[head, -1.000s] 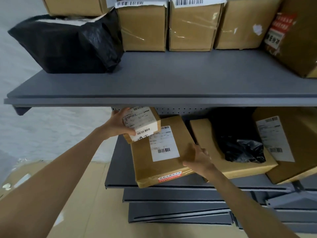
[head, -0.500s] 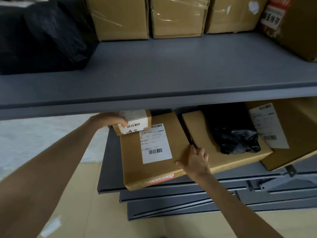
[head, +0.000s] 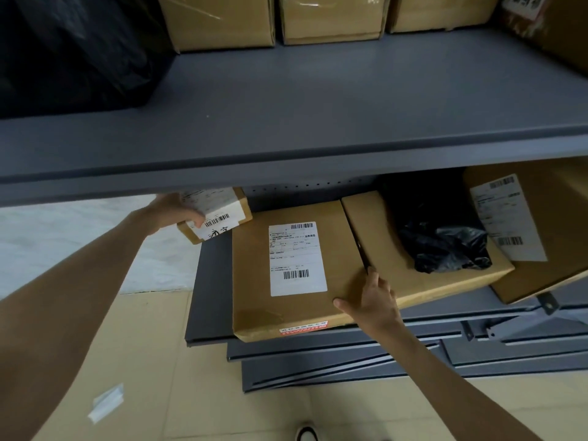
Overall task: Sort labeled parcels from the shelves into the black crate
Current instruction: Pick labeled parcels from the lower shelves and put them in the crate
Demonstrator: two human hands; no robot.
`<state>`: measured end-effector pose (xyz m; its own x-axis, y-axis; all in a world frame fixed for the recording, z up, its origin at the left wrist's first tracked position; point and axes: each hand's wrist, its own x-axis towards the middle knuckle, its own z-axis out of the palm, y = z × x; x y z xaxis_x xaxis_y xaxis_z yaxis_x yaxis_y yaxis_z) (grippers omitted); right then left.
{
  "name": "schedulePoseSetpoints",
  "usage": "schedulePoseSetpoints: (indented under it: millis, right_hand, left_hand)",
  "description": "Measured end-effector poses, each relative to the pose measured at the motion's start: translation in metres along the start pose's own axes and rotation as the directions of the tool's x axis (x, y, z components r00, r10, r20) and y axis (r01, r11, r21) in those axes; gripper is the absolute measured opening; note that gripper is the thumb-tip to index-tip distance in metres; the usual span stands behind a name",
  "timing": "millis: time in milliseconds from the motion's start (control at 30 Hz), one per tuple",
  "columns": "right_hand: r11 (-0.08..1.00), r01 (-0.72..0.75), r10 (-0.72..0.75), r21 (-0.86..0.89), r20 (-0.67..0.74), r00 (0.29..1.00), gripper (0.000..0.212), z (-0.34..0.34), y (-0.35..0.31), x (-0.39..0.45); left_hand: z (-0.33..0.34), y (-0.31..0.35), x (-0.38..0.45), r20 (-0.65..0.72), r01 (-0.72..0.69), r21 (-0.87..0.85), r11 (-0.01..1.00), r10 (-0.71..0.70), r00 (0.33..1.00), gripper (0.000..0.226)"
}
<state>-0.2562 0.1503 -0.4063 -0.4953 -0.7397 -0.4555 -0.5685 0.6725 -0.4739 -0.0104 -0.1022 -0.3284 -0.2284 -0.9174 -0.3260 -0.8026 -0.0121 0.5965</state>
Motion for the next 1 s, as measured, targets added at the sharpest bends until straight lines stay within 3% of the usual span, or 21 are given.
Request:
schedulePoseSetpoints:
  millis: [167, 300, 633, 867, 1000]
  right_hand:
    - [0.998, -0.044, 0.045, -0.035, 0.038, 0.998, 0.096, -0.003, -0.004, 0.0]
    - [0.996, -0.075, 0.078, -0.055, 0.061, 0.995, 0.095, -0.004, -0.007, -0.001]
    - [0.991, -0.094, 0.104, -0.092, 0.102, 0.989, 0.095, -0.007, -0.008, 0.002]
    - [0.997, -0.069, 0.073, -0.035, 0.129, 0.989, 0.1, -0.007, -0.006, 0.009]
    - [0.998, -0.057, 0.062, -0.036, 0.156, 0.986, 0.103, -0.009, -0.01, 0.016]
  left_hand:
    - [-0.004, -0.017, 0.0, -0.006, 0.014, 0.05, 0.999, -0.014, 1.0, 0.094]
    - [-0.021, -0.04, 0.011, -0.024, 0.053, 0.113, 0.992, -0.05, 0.998, 0.085]
    - [0.014, -0.072, 0.036, 0.07, 0.079, 0.197, 0.977, -0.094, 0.993, 0.106]
    - [0.036, -0.083, 0.048, 0.045, 0.077, 0.181, 0.98, -0.086, 0.995, 0.105]
    - [0.046, -0.08, 0.052, 0.038, 0.098, 0.267, 0.959, -0.112, 0.993, 0.106]
